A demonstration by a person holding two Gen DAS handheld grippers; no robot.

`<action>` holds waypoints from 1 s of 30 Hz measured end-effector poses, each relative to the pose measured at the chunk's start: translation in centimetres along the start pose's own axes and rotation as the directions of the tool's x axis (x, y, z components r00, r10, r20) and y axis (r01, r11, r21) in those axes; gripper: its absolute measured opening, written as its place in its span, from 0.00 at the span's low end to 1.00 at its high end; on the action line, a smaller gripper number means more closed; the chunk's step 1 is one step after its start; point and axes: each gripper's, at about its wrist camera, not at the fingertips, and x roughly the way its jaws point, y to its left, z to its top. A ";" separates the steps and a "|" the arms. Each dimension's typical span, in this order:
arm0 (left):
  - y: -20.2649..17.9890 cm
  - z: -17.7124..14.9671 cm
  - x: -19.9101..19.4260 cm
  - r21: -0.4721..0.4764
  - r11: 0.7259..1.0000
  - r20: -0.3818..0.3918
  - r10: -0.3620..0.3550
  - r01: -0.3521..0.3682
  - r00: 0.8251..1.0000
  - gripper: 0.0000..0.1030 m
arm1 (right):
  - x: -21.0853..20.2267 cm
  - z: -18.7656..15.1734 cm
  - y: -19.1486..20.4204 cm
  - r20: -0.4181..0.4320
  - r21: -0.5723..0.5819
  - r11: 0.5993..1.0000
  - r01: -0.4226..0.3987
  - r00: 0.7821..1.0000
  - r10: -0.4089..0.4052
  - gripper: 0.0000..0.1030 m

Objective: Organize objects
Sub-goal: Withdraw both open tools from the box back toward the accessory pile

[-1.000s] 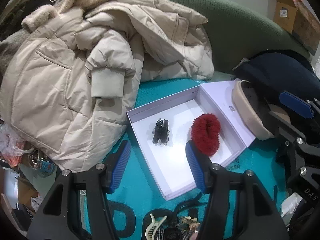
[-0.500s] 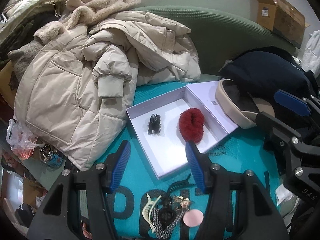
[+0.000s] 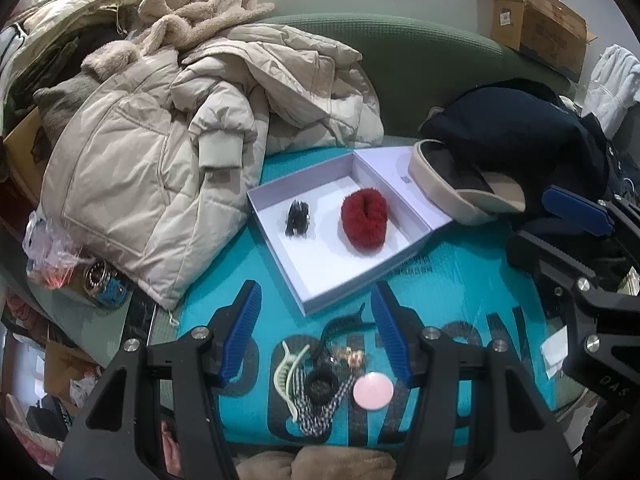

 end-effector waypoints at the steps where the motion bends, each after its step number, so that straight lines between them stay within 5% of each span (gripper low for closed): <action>1: 0.0 -0.6 -0.1 0.000 1.000 -0.002 0.001 -0.001 1.000 0.54 | -0.1 -0.3 0.2 -0.002 0.000 1.000 -0.001 1.000 0.001 0.56; 30: 2.0 -15.6 4.4 -0.009 1.000 -0.126 0.002 -0.003 0.992 0.54 | 3.9 -13.5 5.8 -0.172 0.052 0.995 -0.084 0.981 0.091 0.56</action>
